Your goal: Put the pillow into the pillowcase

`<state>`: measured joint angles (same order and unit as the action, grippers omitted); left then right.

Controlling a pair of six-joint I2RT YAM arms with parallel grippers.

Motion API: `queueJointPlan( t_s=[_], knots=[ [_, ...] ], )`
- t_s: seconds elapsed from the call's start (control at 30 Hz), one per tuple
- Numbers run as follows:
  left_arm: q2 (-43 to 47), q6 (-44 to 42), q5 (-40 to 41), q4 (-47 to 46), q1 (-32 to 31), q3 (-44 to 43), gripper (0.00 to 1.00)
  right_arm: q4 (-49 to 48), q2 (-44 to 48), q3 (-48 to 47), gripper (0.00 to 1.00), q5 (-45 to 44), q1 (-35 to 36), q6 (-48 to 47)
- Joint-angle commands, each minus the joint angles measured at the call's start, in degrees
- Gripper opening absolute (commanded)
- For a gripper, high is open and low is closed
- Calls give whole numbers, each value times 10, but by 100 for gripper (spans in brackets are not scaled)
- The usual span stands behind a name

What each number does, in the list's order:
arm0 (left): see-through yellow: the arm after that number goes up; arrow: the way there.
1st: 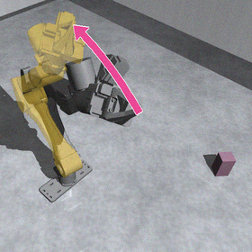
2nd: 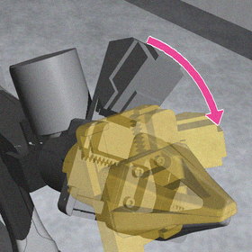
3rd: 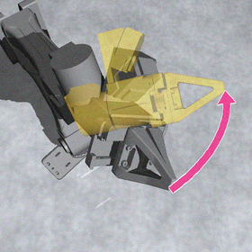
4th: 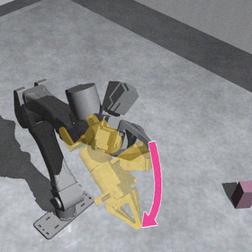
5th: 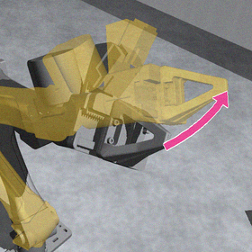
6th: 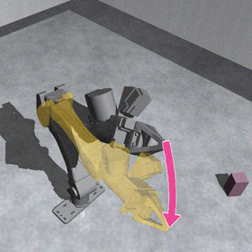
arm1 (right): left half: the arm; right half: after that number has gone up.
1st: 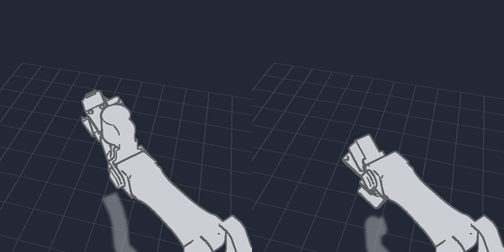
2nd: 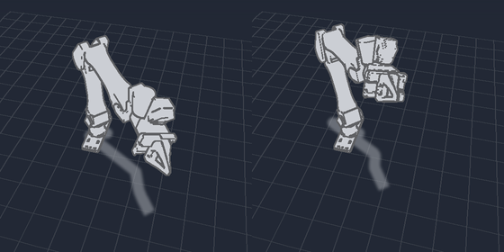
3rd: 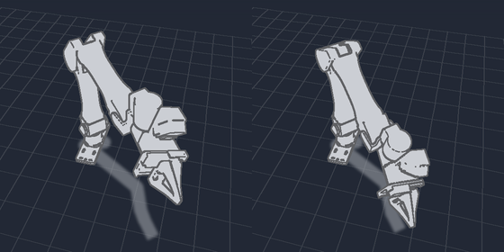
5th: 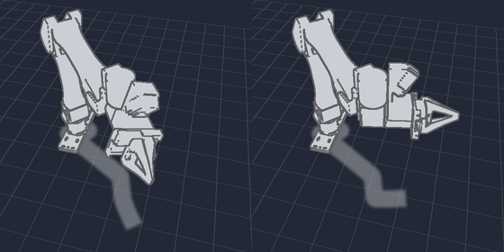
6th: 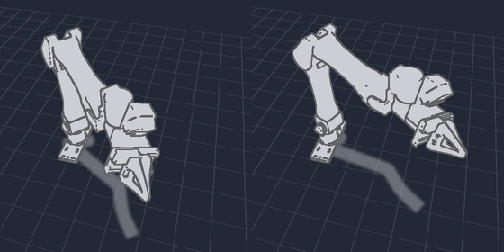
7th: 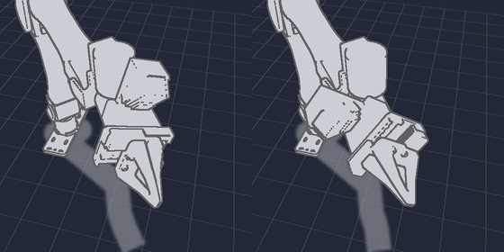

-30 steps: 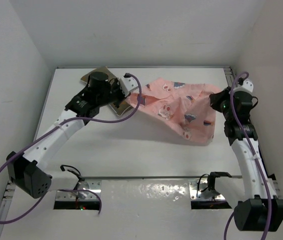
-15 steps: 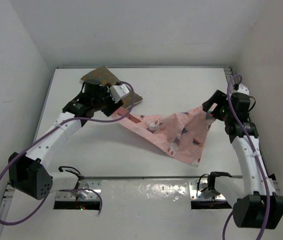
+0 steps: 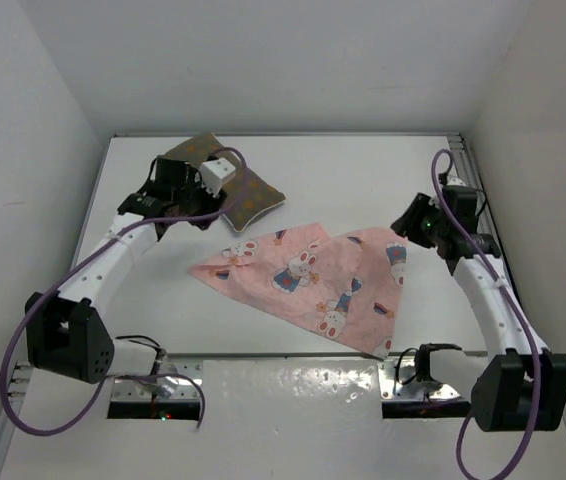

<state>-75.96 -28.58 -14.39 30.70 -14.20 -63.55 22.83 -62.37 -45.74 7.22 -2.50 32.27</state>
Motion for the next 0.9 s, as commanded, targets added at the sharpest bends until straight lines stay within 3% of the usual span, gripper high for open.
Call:
queueJointPlan(
  t_s=[0.0, 0.07, 0.13, 0.2, 0.33, 0.6, 0.87],
  knots=[
    [-27, 12, -4, -4, -2, -20, 54, -48, -22, 13, 46, 29, 41, -4],
    [-47, 12, 36, -25, -14, -18, 83, -54, -47, 23, 59, 31, 63, 1],
    [-74, 37, 55, -67, -5, -24, 94, -73, -70, 34, 65, 41, 86, 7],
    [-94, 75, 56, -92, 14, -41, 98, -106, -87, 49, 68, 52, 101, 17],
    [-143, 97, 55, -150, 13, -56, 100, -146, -140, 53, 69, 71, 143, 28],
    [-221, -68, 136, -204, -71, -57, 100, -162, -223, 22, 69, 68, 172, 16],
    [-324, -92, 196, -238, -92, -99, 100, -131, -265, -10, 68, 54, 177, -2]
  ],
)
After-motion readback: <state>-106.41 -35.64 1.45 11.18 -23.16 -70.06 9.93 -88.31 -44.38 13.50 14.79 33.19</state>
